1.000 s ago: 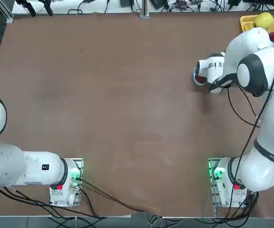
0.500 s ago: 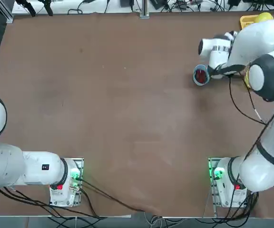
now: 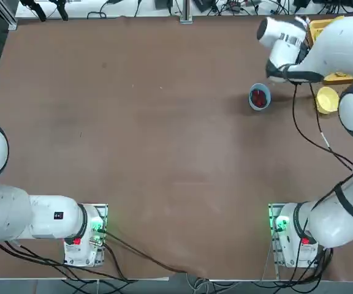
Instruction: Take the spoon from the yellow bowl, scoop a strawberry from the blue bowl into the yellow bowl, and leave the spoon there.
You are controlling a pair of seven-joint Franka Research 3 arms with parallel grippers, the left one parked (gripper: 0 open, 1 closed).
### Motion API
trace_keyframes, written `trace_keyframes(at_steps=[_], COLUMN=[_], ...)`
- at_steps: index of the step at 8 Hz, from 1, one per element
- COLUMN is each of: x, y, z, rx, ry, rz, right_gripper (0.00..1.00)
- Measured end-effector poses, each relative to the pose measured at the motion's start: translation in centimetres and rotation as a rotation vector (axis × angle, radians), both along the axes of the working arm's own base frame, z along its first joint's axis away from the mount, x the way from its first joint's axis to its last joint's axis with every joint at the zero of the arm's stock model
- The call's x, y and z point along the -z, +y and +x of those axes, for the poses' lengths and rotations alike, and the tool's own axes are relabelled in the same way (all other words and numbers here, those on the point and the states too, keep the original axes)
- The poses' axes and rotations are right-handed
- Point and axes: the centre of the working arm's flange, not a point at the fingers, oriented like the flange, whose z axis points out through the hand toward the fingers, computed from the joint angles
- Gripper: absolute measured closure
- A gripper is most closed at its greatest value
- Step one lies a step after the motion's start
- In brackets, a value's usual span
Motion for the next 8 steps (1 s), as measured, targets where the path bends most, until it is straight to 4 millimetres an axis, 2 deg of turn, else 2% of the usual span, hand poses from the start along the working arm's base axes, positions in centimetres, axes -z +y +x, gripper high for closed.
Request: trace_keyframes(at_steps=[2,4,6,8], x=[-4.4,-7.4,-8.9,-8.6], y=[5.3,12.2,17.3,20.4], z=[-0.2,-1.4,-3.0,-3.8], rx=[0.007,-0.004,-0.037,-0.073], ry=[-0.01,0.025,0.098,0.116], rz=[0.134,0.271,0.416,0.531], right_gripper=[0.89,0.89,0.89,0.89])
